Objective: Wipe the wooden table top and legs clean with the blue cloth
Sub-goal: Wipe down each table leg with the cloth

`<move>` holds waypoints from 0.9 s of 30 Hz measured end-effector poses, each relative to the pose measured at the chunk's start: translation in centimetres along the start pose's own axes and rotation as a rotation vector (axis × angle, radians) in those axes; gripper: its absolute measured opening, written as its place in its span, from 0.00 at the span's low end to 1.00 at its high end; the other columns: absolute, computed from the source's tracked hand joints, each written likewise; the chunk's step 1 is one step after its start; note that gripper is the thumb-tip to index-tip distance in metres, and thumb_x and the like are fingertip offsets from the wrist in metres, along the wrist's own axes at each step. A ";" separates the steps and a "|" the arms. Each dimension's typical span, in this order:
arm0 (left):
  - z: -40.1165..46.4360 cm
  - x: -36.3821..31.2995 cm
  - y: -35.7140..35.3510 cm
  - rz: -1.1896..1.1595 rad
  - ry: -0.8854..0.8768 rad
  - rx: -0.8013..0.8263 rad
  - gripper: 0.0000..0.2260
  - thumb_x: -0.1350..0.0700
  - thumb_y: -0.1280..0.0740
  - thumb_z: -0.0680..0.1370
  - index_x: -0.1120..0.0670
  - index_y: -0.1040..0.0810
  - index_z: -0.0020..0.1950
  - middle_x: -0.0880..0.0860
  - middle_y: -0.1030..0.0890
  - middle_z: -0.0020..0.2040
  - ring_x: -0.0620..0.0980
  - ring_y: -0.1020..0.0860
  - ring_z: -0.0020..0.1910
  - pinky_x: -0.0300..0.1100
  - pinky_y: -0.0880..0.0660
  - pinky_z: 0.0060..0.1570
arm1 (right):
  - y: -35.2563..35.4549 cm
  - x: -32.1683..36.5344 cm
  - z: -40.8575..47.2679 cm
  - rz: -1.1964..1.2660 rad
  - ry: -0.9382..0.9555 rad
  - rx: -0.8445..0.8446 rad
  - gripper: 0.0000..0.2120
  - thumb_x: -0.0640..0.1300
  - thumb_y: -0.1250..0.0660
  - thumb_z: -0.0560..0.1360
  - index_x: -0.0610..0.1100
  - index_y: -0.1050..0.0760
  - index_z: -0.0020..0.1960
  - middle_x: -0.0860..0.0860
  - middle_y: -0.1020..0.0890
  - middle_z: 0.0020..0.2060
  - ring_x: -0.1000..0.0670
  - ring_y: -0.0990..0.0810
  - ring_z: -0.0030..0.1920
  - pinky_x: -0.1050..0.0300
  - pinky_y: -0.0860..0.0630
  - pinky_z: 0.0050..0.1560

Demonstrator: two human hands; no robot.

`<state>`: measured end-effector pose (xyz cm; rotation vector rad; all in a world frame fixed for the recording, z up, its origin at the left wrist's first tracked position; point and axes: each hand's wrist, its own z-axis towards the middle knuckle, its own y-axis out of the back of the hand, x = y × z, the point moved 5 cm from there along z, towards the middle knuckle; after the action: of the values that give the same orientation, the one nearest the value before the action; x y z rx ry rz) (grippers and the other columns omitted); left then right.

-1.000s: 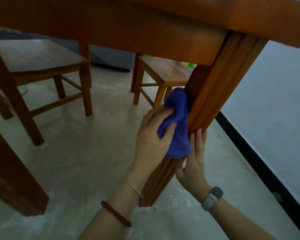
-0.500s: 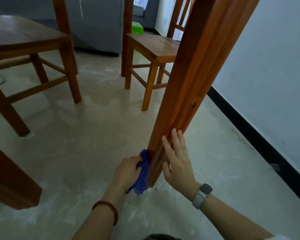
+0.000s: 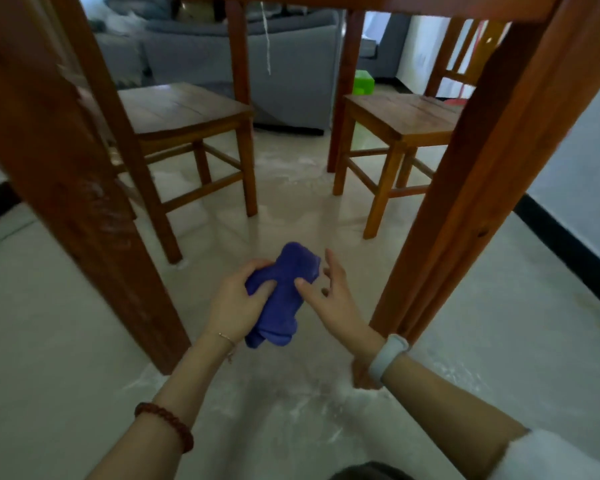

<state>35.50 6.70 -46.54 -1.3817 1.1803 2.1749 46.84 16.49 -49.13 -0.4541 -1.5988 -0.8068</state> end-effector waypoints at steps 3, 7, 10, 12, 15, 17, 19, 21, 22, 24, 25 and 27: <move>-2.2 0.0 5.3 -0.034 0.013 -0.166 0.10 0.60 0.34 0.76 0.48 0.26 0.54 0.39 0.25 0.47 0.34 0.26 0.45 0.25 0.31 0.45 | -5.0 0.9 1.2 0.352 -0.161 0.211 0.43 0.54 0.32 0.71 0.48 0.55 0.75 0.53 0.32 0.67 0.52 0.33 0.67 0.49 0.37 0.68; -5.6 0.5 10.5 -0.112 0.052 -0.385 0.11 0.63 0.32 0.73 0.48 0.25 0.49 0.41 0.22 0.47 0.34 0.24 0.44 0.30 0.27 0.48 | -11.1 3.9 0.8 0.558 -0.078 0.493 0.27 0.50 0.34 0.69 0.44 0.32 0.66 0.53 0.20 0.56 0.53 0.22 0.57 0.54 0.27 0.60; -7.5 1.1 12.6 -0.114 0.093 -0.477 0.11 0.61 0.31 0.72 0.46 0.24 0.48 0.45 0.21 0.48 0.41 0.23 0.47 0.36 0.24 0.49 | -14.1 6.0 0.1 0.608 -0.066 0.612 0.23 0.47 0.35 0.69 0.38 0.28 0.62 0.44 0.20 0.55 0.48 0.21 0.55 0.53 0.26 0.58; -8.2 1.0 13.8 -0.067 0.071 -0.541 0.12 0.61 0.31 0.72 0.43 0.25 0.46 0.47 0.23 0.49 0.43 0.23 0.48 0.39 0.24 0.50 | -15.4 7.3 -0.3 0.596 -0.049 0.703 0.19 0.46 0.33 0.70 0.39 0.26 0.58 0.46 0.17 0.50 0.49 0.19 0.50 0.55 0.22 0.53; -8.1 0.3 15.3 -0.037 0.049 -0.588 0.13 0.60 0.31 0.73 0.42 0.27 0.47 0.47 0.25 0.51 0.43 0.24 0.50 0.40 0.24 0.52 | -16.1 9.9 0.0 0.428 0.106 0.630 0.12 0.44 0.33 0.72 0.48 0.27 0.55 0.52 0.18 0.47 0.55 0.18 0.46 0.62 0.21 0.46; -7.3 -0.6 16.4 -0.030 0.019 -0.587 0.11 0.59 0.32 0.74 0.44 0.27 0.50 0.47 0.25 0.52 0.43 0.24 0.51 0.41 0.24 0.53 | -15.5 12.7 0.6 0.281 0.350 0.451 0.12 0.43 0.35 0.74 0.55 0.31 0.54 0.57 0.21 0.47 0.61 0.19 0.45 0.66 0.23 0.43; -6.3 -1.9 17.9 -0.003 -0.024 -0.612 0.11 0.59 0.34 0.75 0.46 0.26 0.53 0.48 0.24 0.53 0.42 0.25 0.52 0.42 0.25 0.55 | -14.0 15.9 1.1 0.165 0.631 0.238 0.10 0.48 0.36 0.75 0.61 0.33 0.53 0.61 0.22 0.46 0.61 0.21 0.46 0.66 0.24 0.43; -5.4 -3.3 19.9 0.046 -0.059 -0.687 0.10 0.58 0.35 0.76 0.47 0.27 0.55 0.48 0.26 0.54 0.43 0.26 0.54 0.42 0.26 0.56 | -12.3 18.4 1.9 0.108 0.839 0.024 0.10 0.56 0.38 0.75 0.62 0.33 0.55 0.60 0.23 0.49 0.56 0.22 0.48 0.60 0.24 0.47; -4.9 -3.9 20.9 0.065 -0.073 -0.729 0.10 0.57 0.36 0.76 0.47 0.28 0.56 0.47 0.27 0.55 0.43 0.27 0.55 0.42 0.26 0.56 | -11.8 19.4 2.5 0.074 0.907 -0.079 0.14 0.57 0.38 0.74 0.58 0.33 0.58 0.55 0.24 0.51 0.53 0.23 0.49 0.59 0.25 0.48; -3.6 -4.7 22.6 0.077 -0.072 -0.777 0.13 0.54 0.37 0.77 0.46 0.30 0.61 0.46 0.30 0.59 0.43 0.29 0.58 0.43 0.28 0.58 | -11.7 21.3 3.8 0.004 0.954 -0.257 0.19 0.52 0.37 0.75 0.47 0.33 0.63 0.46 0.24 0.54 0.50 0.25 0.51 0.62 0.29 0.49; -3.0 -4.9 23.2 0.066 -0.052 -0.780 0.16 0.53 0.38 0.78 0.46 0.33 0.65 0.46 0.31 0.62 0.43 0.30 0.60 0.43 0.29 0.59 | -11.9 22.2 4.5 -0.003 0.929 -0.322 0.20 0.48 0.35 0.75 0.43 0.33 0.64 0.44 0.25 0.56 0.50 0.26 0.53 0.64 0.31 0.49; -1.9 -4.9 23.7 0.036 -0.012 -0.752 0.20 0.52 0.40 0.79 0.46 0.39 0.70 0.46 0.35 0.68 0.44 0.33 0.64 0.41 0.32 0.60 | -13.1 23.3 5.3 0.080 0.805 -0.345 0.20 0.43 0.34 0.75 0.43 0.34 0.65 0.45 0.27 0.60 0.50 0.27 0.57 0.62 0.31 0.53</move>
<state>24.15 -8.58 -31.43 -1.5933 0.3619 2.7886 29.53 7.90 -29.87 -0.3633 -0.6966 -1.0395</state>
